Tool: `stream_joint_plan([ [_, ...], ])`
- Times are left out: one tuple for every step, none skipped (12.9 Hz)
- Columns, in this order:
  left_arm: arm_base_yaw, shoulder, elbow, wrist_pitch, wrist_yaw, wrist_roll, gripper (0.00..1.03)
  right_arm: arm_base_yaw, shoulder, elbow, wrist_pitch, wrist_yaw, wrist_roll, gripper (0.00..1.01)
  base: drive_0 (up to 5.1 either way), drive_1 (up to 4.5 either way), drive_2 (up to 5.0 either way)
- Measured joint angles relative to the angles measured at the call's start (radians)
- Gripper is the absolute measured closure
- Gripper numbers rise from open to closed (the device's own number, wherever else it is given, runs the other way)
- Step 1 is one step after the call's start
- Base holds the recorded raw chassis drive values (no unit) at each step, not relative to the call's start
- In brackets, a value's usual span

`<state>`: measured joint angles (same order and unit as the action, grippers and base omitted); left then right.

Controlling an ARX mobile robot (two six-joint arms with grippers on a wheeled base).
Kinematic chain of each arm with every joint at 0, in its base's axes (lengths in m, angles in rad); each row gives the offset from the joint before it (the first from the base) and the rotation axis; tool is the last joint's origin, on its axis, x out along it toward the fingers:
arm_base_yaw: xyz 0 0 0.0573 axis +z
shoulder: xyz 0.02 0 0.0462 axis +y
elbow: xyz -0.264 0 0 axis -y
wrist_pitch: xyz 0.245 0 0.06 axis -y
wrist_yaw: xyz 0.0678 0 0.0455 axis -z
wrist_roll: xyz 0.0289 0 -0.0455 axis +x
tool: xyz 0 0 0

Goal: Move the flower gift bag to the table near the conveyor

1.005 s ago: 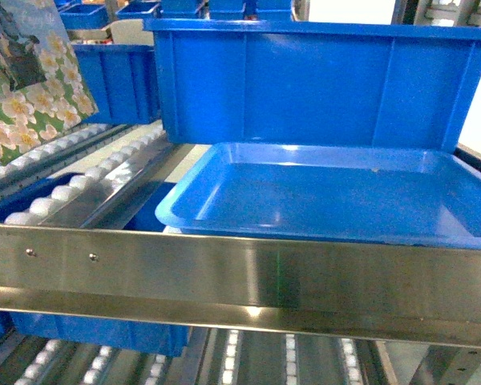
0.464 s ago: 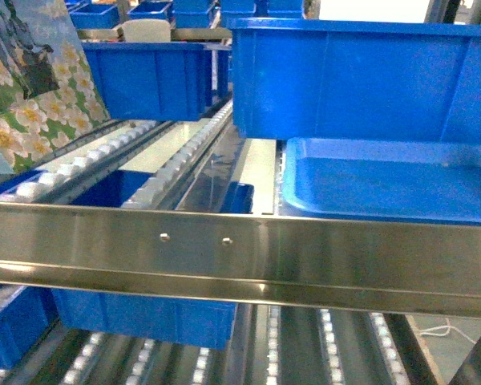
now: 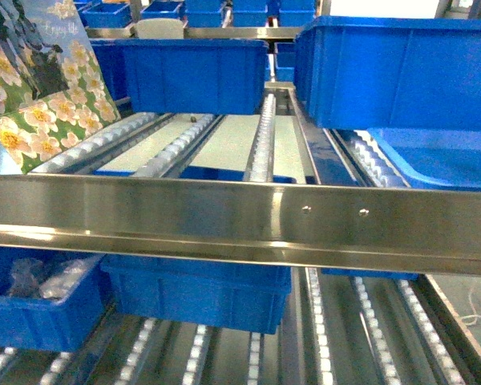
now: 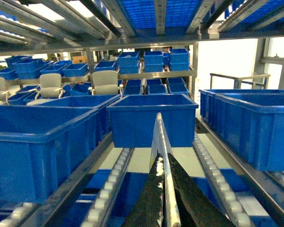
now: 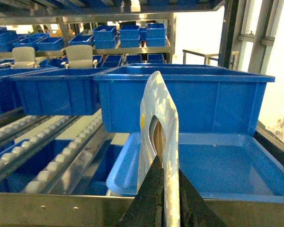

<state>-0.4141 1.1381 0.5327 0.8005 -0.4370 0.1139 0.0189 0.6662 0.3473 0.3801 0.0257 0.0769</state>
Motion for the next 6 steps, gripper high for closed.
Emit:
stream_joint_plan([
  [0.000, 0.000, 0.000, 0.003, 0.000, 0.000, 1.01, 0.000, -0.003, 0.000, 0.008, 0.000, 0.000, 0.99, -4.5, 1.10, 4.0],
  [0.000, 0.000, 0.000, 0.000, 0.000, 0.000, 1.01, 0.000, -0.001, 0.000, 0.002, 0.000, 0.000, 0.99, -4.6, 1.00, 3.9],
  [0.000, 0.000, 0.000, 0.002, 0.000, 0.000, 1.01, 0.000, 0.000, 0.000, 0.003, 0.000, 0.000, 0.99, -4.6, 0.98, 3.9],
  [0.000, 0.000, 0.000, 0.002, 0.000, 0.000, 1.01, 0.000, -0.003, 0.000, 0.008, 0.000, 0.000, 0.99, -4.7, 0.96, 3.8],
  [0.000, 0.000, 0.000, 0.000, 0.000, 0.000, 1.01, 0.000, 0.000, 0.000, 0.002, 0.000, 0.000, 0.99, -4.7, 0.92, 3.8],
  [0.000, 0.000, 0.000, 0.002, 0.000, 0.000, 1.01, 0.000, -0.002, 0.000, 0.005, 0.000, 0.000, 0.99, -4.7, 0.92, 3.8],
])
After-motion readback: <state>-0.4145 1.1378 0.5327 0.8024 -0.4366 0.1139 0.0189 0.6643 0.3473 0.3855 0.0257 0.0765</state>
